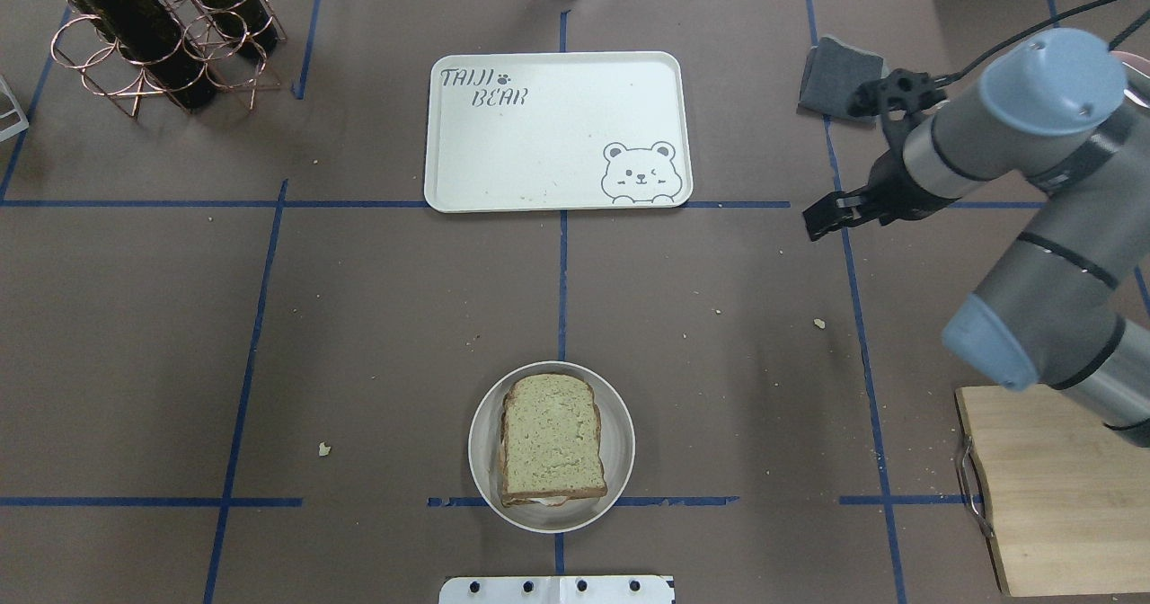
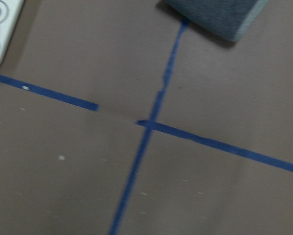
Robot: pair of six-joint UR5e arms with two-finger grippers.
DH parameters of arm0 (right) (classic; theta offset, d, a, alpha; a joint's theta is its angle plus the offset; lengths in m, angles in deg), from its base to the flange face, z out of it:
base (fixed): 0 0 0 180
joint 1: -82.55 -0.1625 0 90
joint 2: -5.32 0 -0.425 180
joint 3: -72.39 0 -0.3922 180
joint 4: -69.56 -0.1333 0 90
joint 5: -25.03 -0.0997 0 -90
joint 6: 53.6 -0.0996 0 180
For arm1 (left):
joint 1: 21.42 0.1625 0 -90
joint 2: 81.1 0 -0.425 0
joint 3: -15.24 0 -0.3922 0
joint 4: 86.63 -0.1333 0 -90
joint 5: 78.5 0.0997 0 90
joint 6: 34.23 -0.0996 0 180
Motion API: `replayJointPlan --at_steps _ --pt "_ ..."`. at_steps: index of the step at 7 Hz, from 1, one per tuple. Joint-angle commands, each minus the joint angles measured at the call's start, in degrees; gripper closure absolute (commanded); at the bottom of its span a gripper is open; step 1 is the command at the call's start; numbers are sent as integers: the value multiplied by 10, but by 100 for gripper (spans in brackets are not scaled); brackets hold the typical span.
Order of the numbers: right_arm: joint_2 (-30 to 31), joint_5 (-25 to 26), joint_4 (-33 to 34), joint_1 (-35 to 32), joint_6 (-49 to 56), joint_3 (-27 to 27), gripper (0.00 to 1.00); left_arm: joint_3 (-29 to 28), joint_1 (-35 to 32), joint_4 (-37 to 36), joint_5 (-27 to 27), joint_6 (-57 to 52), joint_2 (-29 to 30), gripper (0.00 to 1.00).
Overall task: Make sandwich and place on tray
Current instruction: 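Lift the right gripper away from the plate and retract it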
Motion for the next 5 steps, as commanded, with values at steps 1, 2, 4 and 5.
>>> replayJointPlan --at_steps 1,2,4,5 --pt "121 -47 13 -124 130 13 0 9 136 165 -30 155 -7 0" --pt "170 -80 11 -166 139 16 0 33 214 167 -8 270 7 0" --pt "226 -76 13 -213 228 8 0 67 371 166 136 486 23 0" --pt "237 -78 14 -240 288 7 0 67 440 165 203 579 50 0"
